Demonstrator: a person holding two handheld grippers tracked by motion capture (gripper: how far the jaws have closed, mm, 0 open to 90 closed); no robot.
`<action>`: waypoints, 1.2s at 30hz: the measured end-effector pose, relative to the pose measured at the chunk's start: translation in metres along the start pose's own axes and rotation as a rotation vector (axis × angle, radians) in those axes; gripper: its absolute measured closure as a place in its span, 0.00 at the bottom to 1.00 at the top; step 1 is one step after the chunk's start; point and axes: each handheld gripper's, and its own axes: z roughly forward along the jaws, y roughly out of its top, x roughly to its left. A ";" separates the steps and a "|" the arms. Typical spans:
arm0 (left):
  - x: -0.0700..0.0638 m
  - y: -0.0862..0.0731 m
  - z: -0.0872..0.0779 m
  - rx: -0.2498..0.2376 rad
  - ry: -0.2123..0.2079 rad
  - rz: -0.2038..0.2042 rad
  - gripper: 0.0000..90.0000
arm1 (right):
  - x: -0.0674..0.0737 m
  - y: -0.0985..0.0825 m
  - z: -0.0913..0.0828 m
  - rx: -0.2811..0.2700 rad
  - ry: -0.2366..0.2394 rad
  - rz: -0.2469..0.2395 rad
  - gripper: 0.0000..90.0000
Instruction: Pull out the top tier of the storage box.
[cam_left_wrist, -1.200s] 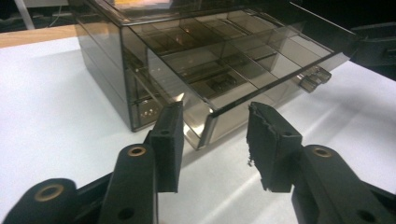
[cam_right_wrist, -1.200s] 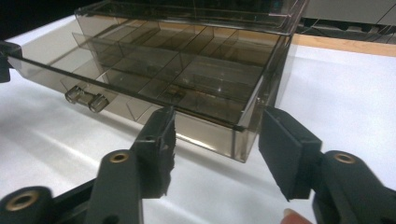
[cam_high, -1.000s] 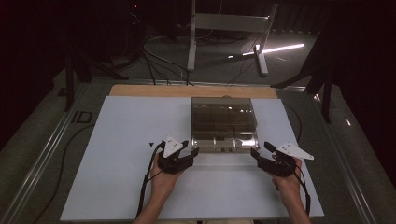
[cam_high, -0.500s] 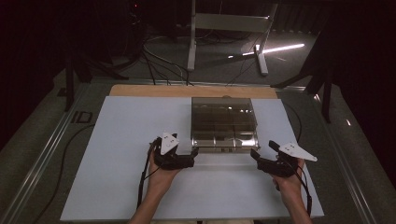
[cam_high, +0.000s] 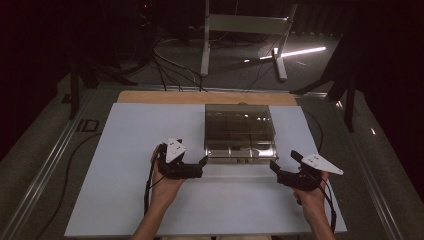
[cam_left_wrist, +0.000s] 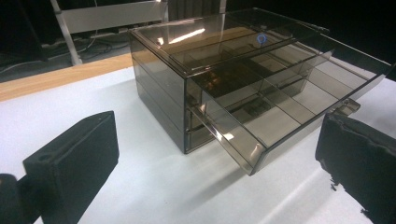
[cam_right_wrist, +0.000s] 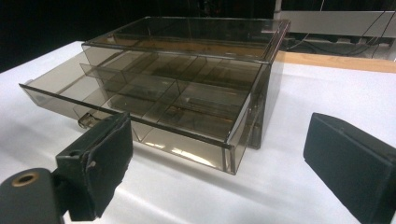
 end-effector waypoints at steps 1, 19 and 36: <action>0.001 0.000 -0.001 0.001 0.002 0.003 0.01 | 0.000 0.000 0.000 -0.002 -0.002 -0.002 0.09; 0.018 0.011 -0.019 -0.003 0.005 0.032 0.01 | -0.002 0.000 -0.009 -0.036 0.005 0.002 0.09; 0.048 0.008 -0.035 0.011 0.048 0.018 0.01 | -0.002 -0.001 -0.012 -0.050 0.007 0.008 0.09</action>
